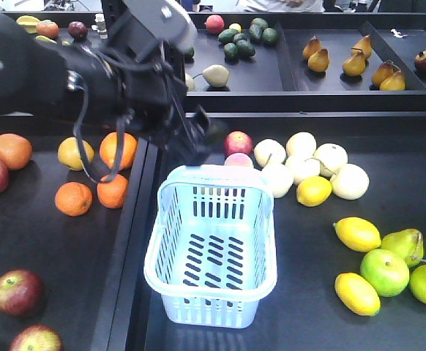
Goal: Pick three apples into basket with both arms
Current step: 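Reach the left gripper over the basket toward its handle, then close the left gripper around the basket handle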
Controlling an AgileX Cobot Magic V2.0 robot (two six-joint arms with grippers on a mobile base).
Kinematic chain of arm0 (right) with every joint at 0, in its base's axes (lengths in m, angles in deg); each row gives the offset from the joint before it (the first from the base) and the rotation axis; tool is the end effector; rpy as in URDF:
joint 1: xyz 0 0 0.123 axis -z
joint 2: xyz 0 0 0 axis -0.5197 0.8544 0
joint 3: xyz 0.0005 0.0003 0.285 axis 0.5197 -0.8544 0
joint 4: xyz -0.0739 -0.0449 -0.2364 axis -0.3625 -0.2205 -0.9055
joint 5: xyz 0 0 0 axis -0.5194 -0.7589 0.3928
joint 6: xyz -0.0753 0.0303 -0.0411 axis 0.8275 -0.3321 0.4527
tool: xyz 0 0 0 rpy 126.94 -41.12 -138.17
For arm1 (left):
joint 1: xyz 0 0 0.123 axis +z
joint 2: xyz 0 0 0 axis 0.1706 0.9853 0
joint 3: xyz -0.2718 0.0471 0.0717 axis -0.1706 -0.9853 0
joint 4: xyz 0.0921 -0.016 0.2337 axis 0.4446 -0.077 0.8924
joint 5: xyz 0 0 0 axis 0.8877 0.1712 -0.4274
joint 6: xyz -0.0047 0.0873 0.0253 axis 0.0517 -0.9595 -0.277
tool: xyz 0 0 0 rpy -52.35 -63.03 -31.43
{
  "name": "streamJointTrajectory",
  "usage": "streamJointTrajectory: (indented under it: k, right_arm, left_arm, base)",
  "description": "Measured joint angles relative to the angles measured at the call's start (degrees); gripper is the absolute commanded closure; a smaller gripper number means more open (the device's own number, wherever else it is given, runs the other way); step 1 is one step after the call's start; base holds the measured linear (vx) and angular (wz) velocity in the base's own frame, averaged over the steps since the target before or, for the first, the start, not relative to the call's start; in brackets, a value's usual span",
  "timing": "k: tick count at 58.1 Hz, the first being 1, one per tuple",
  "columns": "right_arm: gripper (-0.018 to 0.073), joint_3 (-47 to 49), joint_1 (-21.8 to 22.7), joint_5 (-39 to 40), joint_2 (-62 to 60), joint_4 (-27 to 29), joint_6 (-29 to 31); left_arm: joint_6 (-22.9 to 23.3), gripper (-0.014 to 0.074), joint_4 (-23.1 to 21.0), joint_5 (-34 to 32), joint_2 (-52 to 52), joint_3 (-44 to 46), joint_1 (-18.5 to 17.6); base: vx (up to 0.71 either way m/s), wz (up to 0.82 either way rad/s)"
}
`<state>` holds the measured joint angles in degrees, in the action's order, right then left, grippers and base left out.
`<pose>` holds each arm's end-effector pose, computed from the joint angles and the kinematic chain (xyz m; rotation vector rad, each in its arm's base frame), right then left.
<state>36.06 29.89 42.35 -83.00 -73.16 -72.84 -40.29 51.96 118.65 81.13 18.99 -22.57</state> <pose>0.0566 0.0002 0.1909 -0.0262 1.6425 -0.0070 0.2873 -0.2040 0.3824 1.0693 1.9019 -0.3413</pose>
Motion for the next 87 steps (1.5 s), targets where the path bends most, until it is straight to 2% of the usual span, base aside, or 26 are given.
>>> streamJointTrajectory:
  k: [10,27,62,87]
  right_arm:
    - [0.0564,0.0,0.0,0.0,0.0,0.0,0.0]
    - [0.0564,0.0,0.0,0.0,0.0,0.0,0.0]
    - [0.0564,0.0,0.0,0.0,0.0,0.0,0.0]
    - [0.0564,0.0,0.0,0.0,0.0,0.0,0.0]
  left_arm:
    - [-4.9,0.0042,0.2,1.4,4.0,0.0,0.0]
    - [-5.7,0.0076,0.3,1.1,9.5,0.0,0.0]
    - [-11.3,0.0076,0.4,0.5,12.8,0.0,0.0]
    - [-12.9,0.0076,0.6,-3.2,16.6,0.0,0.0]
  base:
    - [0.0,0.0]
    - [0.0,0.0]
    - [0.0,0.0]
    - [0.0,0.0]
